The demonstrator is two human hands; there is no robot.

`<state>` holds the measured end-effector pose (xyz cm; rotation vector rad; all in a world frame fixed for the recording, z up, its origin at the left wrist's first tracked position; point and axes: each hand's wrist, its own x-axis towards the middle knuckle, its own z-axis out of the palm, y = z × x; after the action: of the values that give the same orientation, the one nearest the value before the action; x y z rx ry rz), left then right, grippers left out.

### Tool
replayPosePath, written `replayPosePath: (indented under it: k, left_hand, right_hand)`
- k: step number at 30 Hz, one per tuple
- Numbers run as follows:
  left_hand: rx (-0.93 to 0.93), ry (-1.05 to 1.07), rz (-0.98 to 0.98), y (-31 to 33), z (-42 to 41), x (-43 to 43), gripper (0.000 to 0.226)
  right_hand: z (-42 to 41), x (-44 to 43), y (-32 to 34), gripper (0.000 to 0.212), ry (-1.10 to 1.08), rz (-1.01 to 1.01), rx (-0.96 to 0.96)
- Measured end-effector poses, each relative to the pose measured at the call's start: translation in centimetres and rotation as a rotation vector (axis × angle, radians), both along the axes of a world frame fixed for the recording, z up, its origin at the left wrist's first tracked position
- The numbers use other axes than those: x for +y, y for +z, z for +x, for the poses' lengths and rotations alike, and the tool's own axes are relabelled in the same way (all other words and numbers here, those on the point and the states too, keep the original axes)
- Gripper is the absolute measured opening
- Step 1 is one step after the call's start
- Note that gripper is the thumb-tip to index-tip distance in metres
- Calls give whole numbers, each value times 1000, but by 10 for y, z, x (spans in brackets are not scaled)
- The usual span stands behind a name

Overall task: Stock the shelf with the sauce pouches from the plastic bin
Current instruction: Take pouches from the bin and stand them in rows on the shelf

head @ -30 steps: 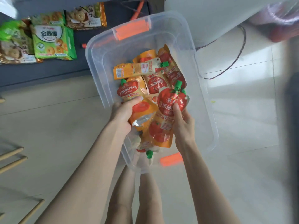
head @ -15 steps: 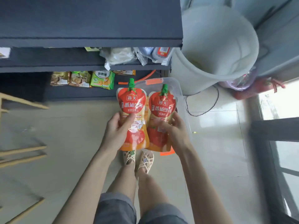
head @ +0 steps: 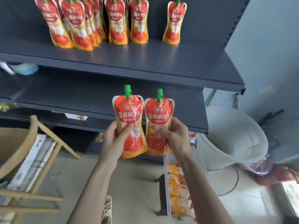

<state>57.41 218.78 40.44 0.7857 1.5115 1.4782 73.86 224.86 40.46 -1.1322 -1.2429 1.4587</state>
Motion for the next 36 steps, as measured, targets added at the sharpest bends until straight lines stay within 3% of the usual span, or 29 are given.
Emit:
replayPosePath:
  k: [14, 22, 36]
  left_hand:
    - [158, -99, 256, 70, -182, 141, 14]
    - [157, -180, 330, 85, -215, 237, 26]
    - [225, -168, 337, 72, -230, 384, 21]
  right_hand:
    - [-173, 108, 68, 27, -277, 279, -19]
    - [-203, 187, 90, 25, -344, 356, -37]
    - [-215, 328, 88, 26, -385, 401, -79]
